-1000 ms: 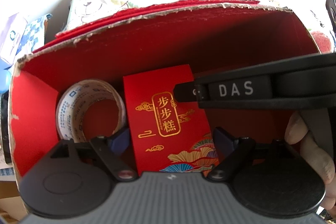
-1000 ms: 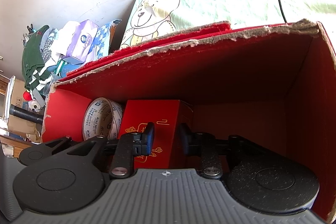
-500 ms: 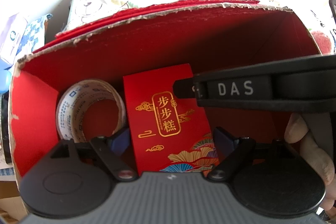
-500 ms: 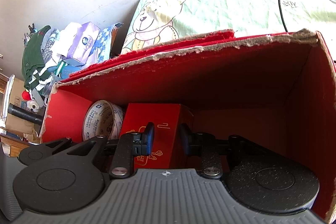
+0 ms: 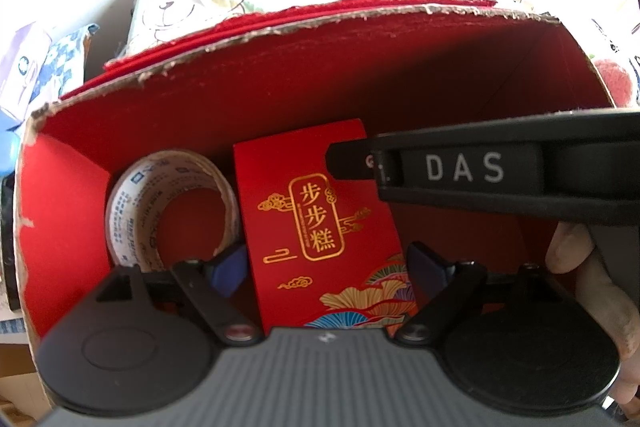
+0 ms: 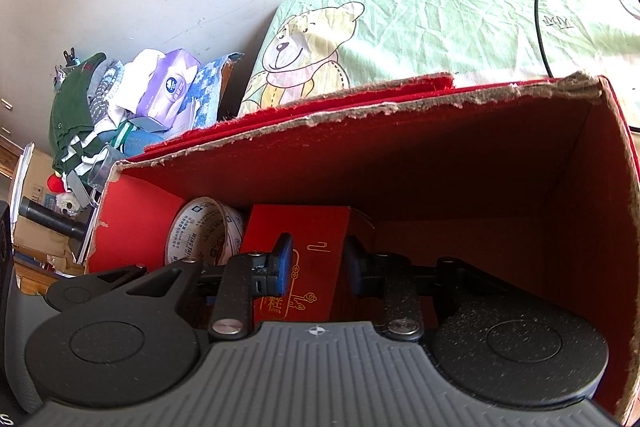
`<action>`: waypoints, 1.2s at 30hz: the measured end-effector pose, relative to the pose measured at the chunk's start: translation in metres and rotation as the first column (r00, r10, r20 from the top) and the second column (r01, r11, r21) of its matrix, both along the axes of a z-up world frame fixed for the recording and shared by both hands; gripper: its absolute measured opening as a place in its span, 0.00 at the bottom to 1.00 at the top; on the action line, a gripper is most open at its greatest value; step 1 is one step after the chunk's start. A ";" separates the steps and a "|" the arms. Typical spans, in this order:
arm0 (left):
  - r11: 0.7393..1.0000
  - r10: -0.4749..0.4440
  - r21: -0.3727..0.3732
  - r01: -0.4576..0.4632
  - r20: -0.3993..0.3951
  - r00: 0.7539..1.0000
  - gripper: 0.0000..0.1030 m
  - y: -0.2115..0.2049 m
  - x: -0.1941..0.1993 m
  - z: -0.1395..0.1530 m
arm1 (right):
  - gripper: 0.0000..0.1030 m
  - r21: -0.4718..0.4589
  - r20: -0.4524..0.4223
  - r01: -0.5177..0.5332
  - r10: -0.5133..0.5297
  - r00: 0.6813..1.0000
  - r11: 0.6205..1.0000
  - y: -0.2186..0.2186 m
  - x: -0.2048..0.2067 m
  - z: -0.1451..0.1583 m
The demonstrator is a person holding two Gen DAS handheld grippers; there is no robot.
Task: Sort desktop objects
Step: 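Open the right gripper to release the gift box inside the box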
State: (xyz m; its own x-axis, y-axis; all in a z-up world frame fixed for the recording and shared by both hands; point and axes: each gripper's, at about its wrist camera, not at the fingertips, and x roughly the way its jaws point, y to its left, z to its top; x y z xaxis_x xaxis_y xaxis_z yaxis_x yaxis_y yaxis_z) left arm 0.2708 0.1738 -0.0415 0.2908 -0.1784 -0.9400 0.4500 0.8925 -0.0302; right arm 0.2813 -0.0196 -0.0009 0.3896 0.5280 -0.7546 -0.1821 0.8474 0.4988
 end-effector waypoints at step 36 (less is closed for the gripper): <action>1.000 -0.014 -0.014 0.015 0.033 0.999 0.86 0.030 -0.007 -0.014 | 0.36 0.059 0.040 -0.012 0.010 0.999 0.998 0.001 -0.005 0.006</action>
State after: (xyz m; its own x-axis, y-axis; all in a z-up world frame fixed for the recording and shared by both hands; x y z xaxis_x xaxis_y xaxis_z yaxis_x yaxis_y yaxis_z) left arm 0.2635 0.2034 -0.0557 0.3192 -0.1957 -0.9273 0.4637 0.8856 -0.0273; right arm 0.2758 -0.0189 0.0053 0.4125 0.5756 -0.7061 -0.2119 0.8145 0.5401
